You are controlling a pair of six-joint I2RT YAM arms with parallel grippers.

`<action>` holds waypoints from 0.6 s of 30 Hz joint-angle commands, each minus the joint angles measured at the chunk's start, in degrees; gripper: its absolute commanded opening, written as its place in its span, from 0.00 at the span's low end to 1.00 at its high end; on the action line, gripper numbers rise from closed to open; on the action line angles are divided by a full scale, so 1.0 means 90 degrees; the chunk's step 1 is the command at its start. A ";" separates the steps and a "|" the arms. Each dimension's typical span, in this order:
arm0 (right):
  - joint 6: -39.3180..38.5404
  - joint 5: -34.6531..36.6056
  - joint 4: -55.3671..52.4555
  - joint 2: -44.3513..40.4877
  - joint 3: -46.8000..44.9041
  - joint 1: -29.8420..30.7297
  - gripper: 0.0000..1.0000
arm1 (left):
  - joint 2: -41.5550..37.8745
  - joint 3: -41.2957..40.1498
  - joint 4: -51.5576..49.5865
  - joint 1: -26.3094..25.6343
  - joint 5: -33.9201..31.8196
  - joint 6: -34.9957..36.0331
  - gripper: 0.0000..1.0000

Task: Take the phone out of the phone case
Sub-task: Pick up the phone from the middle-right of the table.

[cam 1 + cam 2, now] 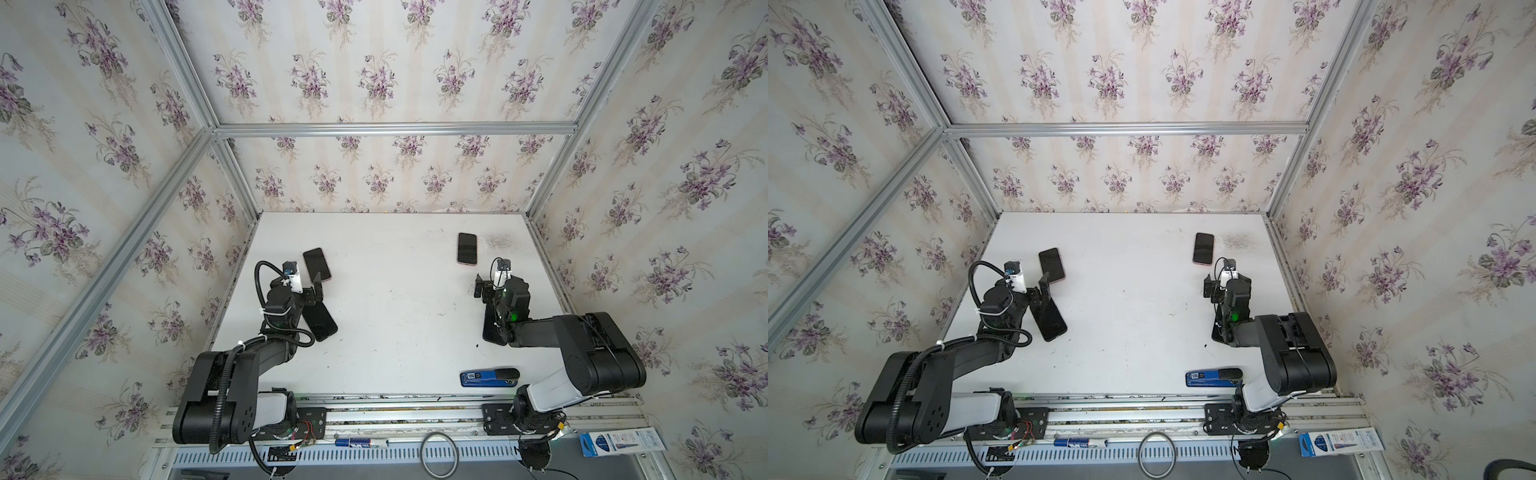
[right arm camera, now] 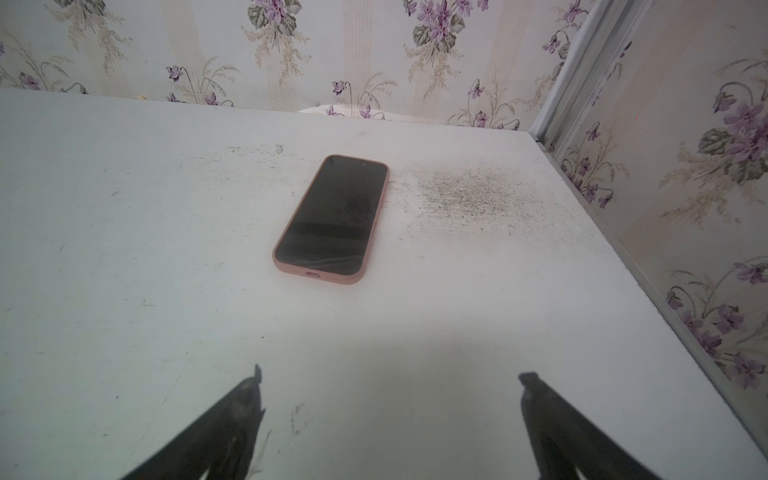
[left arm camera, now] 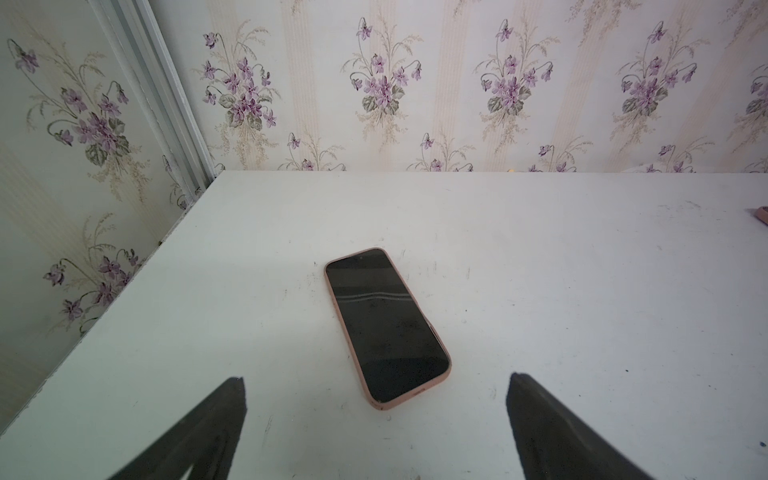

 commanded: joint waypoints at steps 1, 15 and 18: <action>-0.0357 0.0487 0.0125 -0.0714 -0.0131 0.0361 1.00 | -0.0388 0.0118 -0.0304 -0.0070 -0.0075 0.0131 1.00; 0.1995 -0.0255 -0.8110 -0.4398 0.2416 0.1215 1.00 | -0.3180 0.1967 -0.5535 -0.1693 0.0029 -0.2418 1.00; 0.2472 -0.0230 -0.9469 -0.4300 0.2890 0.1227 1.00 | -0.3018 0.2463 -0.6263 -0.1986 0.0682 -0.2609 1.00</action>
